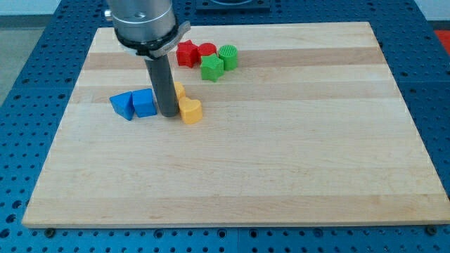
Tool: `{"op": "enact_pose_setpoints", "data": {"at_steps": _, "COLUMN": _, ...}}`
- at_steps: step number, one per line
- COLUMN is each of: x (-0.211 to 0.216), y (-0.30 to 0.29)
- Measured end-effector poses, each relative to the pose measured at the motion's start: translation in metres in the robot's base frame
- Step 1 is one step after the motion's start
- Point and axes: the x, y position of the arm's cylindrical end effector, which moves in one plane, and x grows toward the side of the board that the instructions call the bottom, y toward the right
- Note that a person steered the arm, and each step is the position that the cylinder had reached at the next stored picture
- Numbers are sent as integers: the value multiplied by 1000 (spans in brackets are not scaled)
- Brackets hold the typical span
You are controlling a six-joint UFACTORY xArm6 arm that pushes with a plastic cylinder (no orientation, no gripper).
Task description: Move yellow heart towards the right of the board
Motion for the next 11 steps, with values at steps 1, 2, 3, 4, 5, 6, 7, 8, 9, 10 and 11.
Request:
{"op": "enact_pose_setpoints", "data": {"at_steps": 1, "x": -6, "y": -5}}
{"op": "enact_pose_setpoints", "data": {"at_steps": 2, "x": -6, "y": -36}}
{"op": "enact_pose_setpoints", "data": {"at_steps": 3, "x": -18, "y": -54}}
{"op": "enact_pose_setpoints", "data": {"at_steps": 4, "x": -42, "y": -60}}
{"op": "enact_pose_setpoints", "data": {"at_steps": 5, "x": -62, "y": -58}}
{"op": "enact_pose_setpoints", "data": {"at_steps": 6, "x": -61, "y": -30}}
{"op": "enact_pose_setpoints", "data": {"at_steps": 7, "x": -39, "y": -4}}
{"op": "enact_pose_setpoints", "data": {"at_steps": 8, "x": -13, "y": 11}}
{"op": "enact_pose_setpoints", "data": {"at_steps": 9, "x": 16, "y": 44}}
{"op": "enact_pose_setpoints", "data": {"at_steps": 10, "x": 37, "y": 94}}
{"op": "enact_pose_setpoints", "data": {"at_steps": 11, "x": 51, "y": 146}}
